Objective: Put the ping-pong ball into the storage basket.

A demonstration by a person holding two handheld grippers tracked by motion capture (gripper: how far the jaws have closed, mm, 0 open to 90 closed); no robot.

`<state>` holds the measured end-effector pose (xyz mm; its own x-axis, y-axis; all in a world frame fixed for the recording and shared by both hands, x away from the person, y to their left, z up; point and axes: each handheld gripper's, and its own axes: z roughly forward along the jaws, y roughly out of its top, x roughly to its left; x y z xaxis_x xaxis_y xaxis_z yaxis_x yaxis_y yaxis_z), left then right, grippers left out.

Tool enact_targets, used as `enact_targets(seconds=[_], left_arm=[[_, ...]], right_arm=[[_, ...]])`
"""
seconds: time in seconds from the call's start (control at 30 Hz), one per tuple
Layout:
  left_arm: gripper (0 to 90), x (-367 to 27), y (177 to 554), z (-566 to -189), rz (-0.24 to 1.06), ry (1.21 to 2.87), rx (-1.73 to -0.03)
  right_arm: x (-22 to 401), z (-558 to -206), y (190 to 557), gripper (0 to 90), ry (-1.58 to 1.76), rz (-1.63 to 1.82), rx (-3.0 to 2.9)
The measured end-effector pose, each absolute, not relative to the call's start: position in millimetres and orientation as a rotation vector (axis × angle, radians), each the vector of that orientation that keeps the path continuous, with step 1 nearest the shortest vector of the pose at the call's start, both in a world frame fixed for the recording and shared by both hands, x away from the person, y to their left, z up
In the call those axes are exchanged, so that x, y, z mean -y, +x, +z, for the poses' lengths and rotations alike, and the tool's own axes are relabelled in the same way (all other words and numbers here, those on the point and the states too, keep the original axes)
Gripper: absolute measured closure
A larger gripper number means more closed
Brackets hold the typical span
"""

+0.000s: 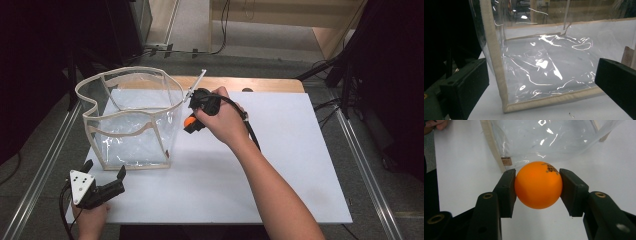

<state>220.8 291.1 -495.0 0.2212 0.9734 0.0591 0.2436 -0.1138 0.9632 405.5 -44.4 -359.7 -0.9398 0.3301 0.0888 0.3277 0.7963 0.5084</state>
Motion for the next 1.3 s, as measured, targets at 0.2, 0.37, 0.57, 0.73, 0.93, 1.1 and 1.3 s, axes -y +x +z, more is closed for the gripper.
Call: enact_targets(seconds=[0.2,0.37,0.57,0.73,0.93,1.1,1.3], left_arm=[[0.0,-291,221,-495,0.977,1.558,-1.183],[0.0,-291,221,-495,0.974,1.553,-1.185],[0.0,-292,221,-495,0.972,1.552,-1.184],[0.0,-291,221,-495,0.973,1.553,-1.184],[0.0,-292,221,-495,0.967,1.556,-1.184],[0.0,-292,221,-495,0.964,1.558,-1.184],[2.5,-291,221,-495,0.979,1.564,-1.174]], right_arm=[[44,-352,406,48.0,0.548,0.842,-2.969],[41,-345,407,48.0,0.531,0.844,-2.967],[41,-337,408,48.1,0.533,0.867,-2.963],[42,-330,409,48.1,0.526,0.877,-2.951],[40,-319,409,48.1,0.519,0.865,-2.945],[39,-314,412,48.1,0.51,0.876,-2.945],[39,-307,415,48.2,0.512,0.878,-2.937]])
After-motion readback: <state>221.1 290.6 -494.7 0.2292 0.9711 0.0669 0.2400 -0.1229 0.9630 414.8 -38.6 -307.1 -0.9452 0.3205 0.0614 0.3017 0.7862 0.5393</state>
